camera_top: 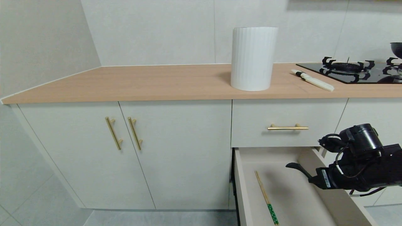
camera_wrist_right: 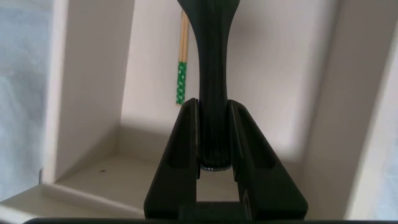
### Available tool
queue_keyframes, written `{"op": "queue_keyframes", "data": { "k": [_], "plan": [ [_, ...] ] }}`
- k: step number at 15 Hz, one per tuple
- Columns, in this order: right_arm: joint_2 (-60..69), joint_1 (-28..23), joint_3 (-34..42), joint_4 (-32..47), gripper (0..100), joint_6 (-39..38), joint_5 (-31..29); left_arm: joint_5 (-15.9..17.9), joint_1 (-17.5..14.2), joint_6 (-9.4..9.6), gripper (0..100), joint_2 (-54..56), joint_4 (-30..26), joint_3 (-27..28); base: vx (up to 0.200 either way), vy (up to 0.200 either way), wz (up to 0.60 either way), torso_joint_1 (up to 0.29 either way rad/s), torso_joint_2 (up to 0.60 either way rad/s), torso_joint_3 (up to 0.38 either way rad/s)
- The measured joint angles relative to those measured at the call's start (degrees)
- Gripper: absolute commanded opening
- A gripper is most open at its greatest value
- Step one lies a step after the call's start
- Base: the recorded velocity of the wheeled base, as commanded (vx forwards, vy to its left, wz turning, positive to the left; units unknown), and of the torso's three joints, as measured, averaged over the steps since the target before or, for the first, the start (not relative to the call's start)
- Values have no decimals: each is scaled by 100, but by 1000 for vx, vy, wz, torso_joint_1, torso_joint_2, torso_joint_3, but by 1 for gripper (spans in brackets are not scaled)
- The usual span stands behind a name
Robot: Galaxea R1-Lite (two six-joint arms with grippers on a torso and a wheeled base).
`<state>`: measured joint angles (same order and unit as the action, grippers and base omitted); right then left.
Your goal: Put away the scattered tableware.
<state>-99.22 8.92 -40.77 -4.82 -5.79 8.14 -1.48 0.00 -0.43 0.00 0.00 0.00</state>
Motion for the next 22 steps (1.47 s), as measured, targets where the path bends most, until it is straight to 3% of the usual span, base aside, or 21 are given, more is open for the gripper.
{"op": "queue_keyframes", "data": {
  "k": [9, 15, 22],
  "plan": [
    [-343, 88, 69, -416, 0, -9, -257, 0, 0, 0, 100, 0, 0, 0, 0, 0, 0, -7, 20, 16],
    [-1584, 321, 102, -1541, 0, -195, -623, 0, 0, 0, 100, 0, 0, 0, 0, 0, 0, 0, 0, 0],
    [-2725, 369, 119, -2107, 0, -222, -855, 0, 0, 0, 100, 0, 0, 0, 0, 0, 0, 0, 0, 0]
  ]
}}
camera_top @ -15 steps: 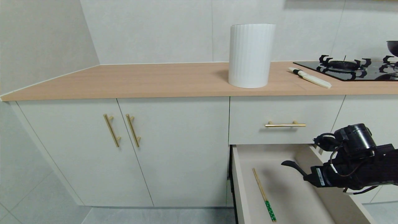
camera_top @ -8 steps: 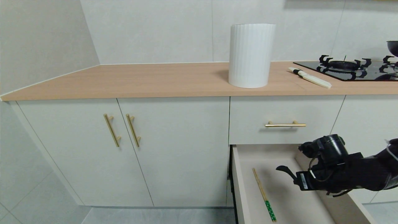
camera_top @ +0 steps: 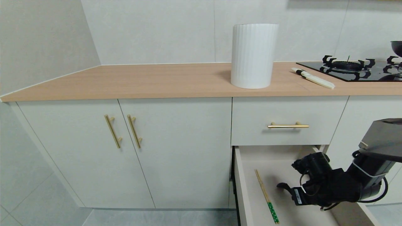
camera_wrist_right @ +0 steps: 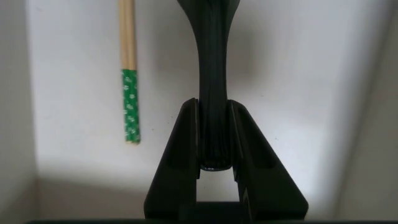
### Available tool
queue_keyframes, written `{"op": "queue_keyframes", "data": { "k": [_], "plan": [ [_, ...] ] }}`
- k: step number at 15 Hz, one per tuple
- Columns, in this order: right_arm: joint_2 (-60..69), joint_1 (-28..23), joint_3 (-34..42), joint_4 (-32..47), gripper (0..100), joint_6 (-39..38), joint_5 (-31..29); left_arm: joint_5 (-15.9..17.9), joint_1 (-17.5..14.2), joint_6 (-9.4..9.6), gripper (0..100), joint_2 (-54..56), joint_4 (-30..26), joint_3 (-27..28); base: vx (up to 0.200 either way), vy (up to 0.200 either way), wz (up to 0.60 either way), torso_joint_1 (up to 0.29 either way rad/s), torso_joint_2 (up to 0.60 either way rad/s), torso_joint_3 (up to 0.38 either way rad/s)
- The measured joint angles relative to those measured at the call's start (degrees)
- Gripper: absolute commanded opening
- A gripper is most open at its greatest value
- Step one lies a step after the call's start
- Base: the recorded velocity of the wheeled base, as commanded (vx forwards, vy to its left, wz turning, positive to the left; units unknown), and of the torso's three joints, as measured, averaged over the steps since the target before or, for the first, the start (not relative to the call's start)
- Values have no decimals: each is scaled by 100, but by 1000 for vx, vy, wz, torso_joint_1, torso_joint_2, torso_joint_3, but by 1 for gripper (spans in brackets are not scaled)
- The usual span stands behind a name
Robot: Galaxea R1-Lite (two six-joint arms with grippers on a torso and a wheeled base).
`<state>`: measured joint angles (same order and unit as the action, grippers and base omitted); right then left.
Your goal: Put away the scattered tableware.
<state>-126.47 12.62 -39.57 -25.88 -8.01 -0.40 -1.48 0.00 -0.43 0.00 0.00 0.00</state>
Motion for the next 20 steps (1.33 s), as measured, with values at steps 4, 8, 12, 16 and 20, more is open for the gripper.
{"op": "queue_keyframes", "data": {
  "k": [4, 8, 12, 16, 20],
  "plan": [
    [-350, 5, -15, -368, 0, -55, -197, 0, 0, 0, 100, 0, 0, 0, 0, 0, 0, 0, 0, 0],
    [-611, 11, -12, -608, 0, -68, -293, 0, 0, 0, 100, 0, 0, 0, 0, 0, 0, 0, 0, 0],
    [-695, 11, -9, -614, 100, -116, -288, 0, 0, 0, 100, 0, 0, 0, 0, 0, 0, 0, 0, 0],
    [-708, 11, -12, -613, 100, -191, -268, 0, 0, 0, 100, 0, 0, 0, 0, 0, 0, 0, 0, 0],
    [-705, 11, -1, -614, 100, -202, -268, 0, 0, 0, 100, 0, 0, 0, 0, 0, 0, 0, 0, 0]
  ]
}}
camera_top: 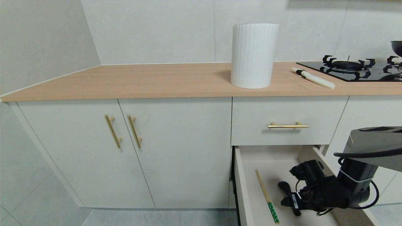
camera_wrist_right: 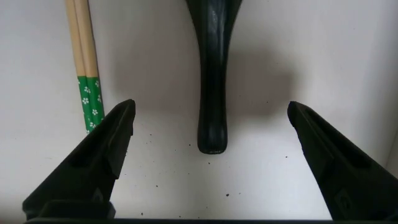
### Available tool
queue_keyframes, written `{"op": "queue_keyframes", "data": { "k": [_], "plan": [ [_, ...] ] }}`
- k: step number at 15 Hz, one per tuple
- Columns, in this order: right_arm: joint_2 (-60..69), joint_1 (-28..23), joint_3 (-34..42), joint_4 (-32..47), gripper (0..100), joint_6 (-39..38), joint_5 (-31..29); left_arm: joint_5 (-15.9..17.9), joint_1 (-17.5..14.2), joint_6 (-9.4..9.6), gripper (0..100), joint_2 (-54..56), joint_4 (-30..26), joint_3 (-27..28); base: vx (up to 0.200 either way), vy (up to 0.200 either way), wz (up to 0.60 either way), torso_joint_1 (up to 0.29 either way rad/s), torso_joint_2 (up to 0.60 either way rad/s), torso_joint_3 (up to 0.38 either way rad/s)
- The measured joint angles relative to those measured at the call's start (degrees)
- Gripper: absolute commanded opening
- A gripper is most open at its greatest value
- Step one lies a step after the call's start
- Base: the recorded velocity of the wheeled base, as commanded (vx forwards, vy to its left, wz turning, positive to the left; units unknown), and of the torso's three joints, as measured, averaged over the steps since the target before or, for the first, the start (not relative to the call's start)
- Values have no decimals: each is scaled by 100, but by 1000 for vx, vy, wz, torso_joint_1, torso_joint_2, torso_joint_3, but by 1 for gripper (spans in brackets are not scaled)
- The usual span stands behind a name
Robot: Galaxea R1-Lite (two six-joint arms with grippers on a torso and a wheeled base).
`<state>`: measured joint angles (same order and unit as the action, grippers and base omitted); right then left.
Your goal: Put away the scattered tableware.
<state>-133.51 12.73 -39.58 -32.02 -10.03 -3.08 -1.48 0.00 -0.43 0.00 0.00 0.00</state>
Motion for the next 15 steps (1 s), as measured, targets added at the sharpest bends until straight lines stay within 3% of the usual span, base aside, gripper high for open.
{"op": "queue_keyframes", "data": {
  "k": [5, 9, 11, 15],
  "plan": [
    [252, 0, 74, 9, 100, -219, 9, 2, 0, 0, 100, 0, 0, 0, 0, 0, 0, 0, 0, 0],
    [1498, 46, 428, 173, 100, -197, 22, 2, 0, 0, 100, 0, 0, 0, 0, 0, 0, 0, 0, 0],
    [2243, 162, 539, 580, 100, -178, 24, 2, 0, 0, 100, 0, 0, 0, 0, 0, 0, 0, 0, 0],
    [3786, 588, 458, 2125, 100, -160, 33, 0, 0, 0, 100, 0, 0, 2, 0, 0, 0, 0, 0, 0]
  ]
}}
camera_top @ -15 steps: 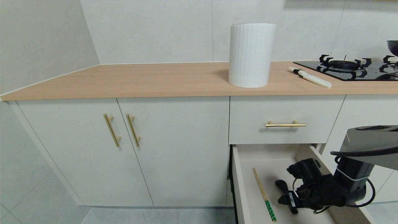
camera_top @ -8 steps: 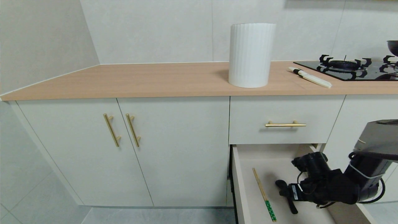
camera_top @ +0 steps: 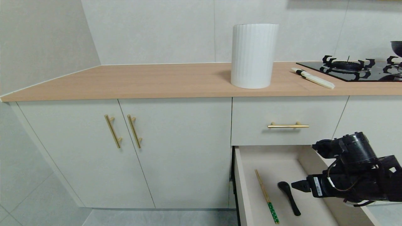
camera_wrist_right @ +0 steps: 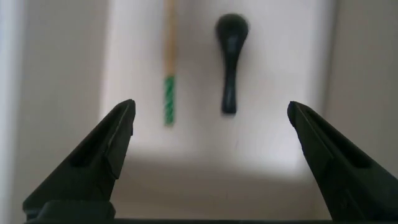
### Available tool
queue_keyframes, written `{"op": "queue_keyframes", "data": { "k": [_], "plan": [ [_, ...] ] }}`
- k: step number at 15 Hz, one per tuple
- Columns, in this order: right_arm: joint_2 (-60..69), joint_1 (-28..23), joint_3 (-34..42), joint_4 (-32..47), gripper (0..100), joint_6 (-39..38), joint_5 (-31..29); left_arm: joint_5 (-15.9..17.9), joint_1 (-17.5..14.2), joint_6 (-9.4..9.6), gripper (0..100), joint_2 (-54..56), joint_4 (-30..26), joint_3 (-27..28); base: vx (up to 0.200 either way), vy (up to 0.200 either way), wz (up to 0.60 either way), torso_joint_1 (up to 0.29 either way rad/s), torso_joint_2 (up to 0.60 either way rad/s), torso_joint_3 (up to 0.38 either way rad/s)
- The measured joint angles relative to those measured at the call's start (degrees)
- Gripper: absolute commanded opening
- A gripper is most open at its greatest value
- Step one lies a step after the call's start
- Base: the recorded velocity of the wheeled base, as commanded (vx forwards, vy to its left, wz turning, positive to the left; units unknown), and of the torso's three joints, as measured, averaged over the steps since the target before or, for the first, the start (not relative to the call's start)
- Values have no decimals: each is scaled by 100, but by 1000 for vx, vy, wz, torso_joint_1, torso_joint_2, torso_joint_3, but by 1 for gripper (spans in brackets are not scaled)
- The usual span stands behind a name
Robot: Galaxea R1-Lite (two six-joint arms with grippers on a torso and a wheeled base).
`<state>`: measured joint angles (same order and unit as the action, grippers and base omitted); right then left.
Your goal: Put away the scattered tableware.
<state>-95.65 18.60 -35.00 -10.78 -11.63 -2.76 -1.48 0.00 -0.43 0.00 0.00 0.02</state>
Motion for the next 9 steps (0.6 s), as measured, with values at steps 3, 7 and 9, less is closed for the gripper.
{"op": "queue_keyframes", "data": {
  "k": [3, 7, 9],
  "plan": [
    [612, 291, -122, 343, 100, 4, 0, 0, 0, 0, 100, 0, 0, 0, 0, 0, 0, 0, 0, 0],
    [839, 369, -135, 352, 100, 4, -4, 0, 0, 0, 100, 0, 0, -2, -50, 0, 0, -2, 1, 1],
    [863, 396, -124, 352, 100, 2, -6, 0, 0, 0, 100, 0, 0, -2, -200, 0, 0, 7, 5, 2]
  ]
}}
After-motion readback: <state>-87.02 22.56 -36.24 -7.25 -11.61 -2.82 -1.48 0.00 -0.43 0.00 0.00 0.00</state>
